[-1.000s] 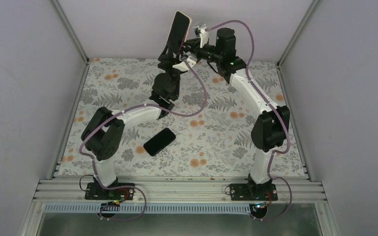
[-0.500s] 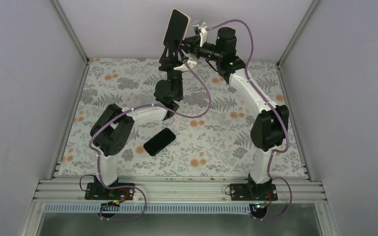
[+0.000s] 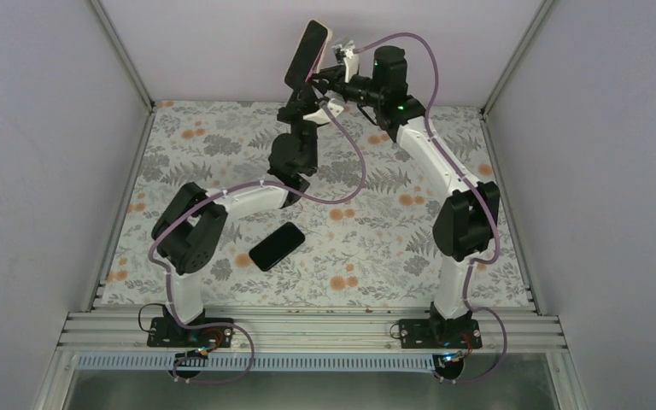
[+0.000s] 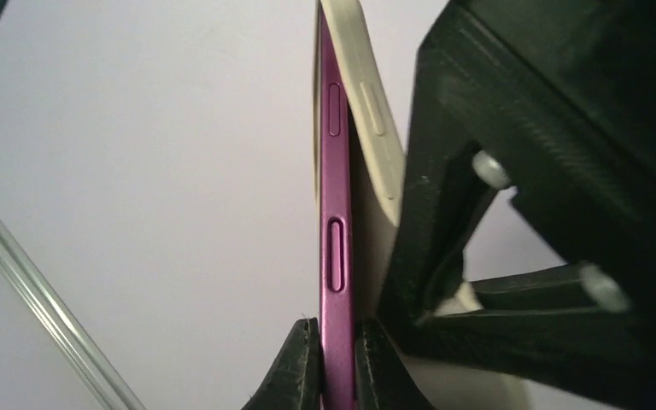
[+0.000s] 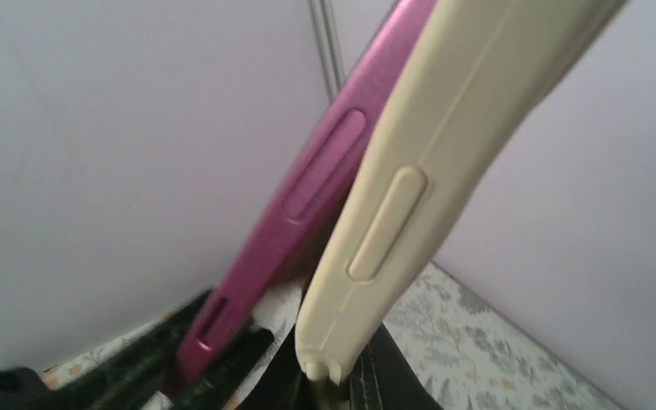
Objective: Take the phone out of the phone case
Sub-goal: Remove the phone case from the phone, then place the phone at the center of the board, then place the phone case at the center of the board.
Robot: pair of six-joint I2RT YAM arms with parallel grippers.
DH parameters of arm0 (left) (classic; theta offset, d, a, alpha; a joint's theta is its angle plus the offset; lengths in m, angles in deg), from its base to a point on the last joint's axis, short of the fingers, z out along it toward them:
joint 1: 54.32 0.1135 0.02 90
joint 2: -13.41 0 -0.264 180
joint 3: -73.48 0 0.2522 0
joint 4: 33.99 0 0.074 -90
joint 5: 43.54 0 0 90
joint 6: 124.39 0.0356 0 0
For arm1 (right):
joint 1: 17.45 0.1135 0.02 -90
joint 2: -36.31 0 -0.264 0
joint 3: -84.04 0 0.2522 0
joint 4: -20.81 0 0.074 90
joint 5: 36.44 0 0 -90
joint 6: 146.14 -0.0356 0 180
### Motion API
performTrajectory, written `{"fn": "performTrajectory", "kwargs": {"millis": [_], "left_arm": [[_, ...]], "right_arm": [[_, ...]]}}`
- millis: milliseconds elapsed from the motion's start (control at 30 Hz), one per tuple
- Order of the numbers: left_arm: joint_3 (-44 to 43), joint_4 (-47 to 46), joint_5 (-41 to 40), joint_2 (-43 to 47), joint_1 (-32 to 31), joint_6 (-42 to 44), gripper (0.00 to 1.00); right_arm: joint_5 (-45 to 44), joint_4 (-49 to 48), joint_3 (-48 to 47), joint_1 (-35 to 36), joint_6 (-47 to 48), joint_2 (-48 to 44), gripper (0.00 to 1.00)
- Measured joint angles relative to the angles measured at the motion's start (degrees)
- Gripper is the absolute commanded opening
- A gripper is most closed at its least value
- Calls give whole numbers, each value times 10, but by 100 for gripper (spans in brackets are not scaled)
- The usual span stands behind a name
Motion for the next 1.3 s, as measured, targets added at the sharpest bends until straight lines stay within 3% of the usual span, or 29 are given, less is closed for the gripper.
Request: {"fn": "performTrajectory", "kwargs": {"millis": [300, 533, 700, 867, 1033, 1067, 1167, 1300], "left_arm": [[88, 211, 30, 131, 9, 15, 2], [183, 266, 70, 291, 10, 26, 2], [326, 308, 67, 391, 28, 53, 2], [475, 384, 55, 398, 42, 74, 2], [555, 462, 53, 395, 45, 62, 3], [559, 477, 55, 395, 45, 56, 5], [559, 511, 70, 395, 45, 35, 28], [549, 558, 95, 371, 45, 8, 44]], "right_arm": [[-42, 152, -26, -48, 58, 24, 3], [-38, 306, -4, -125, 123, 56, 3], [-5, 469, 4, -155, 243, 88, 3], [5, 569, 133, -146, 345, 92, 3], [-30, 596, 235, -139, 377, 90, 4], [-37, 591, 245, -139, 376, 87, 4], [-65, 572, 265, -139, 370, 70, 6], [-115, 553, 278, -135, 358, 47, 11]]}}
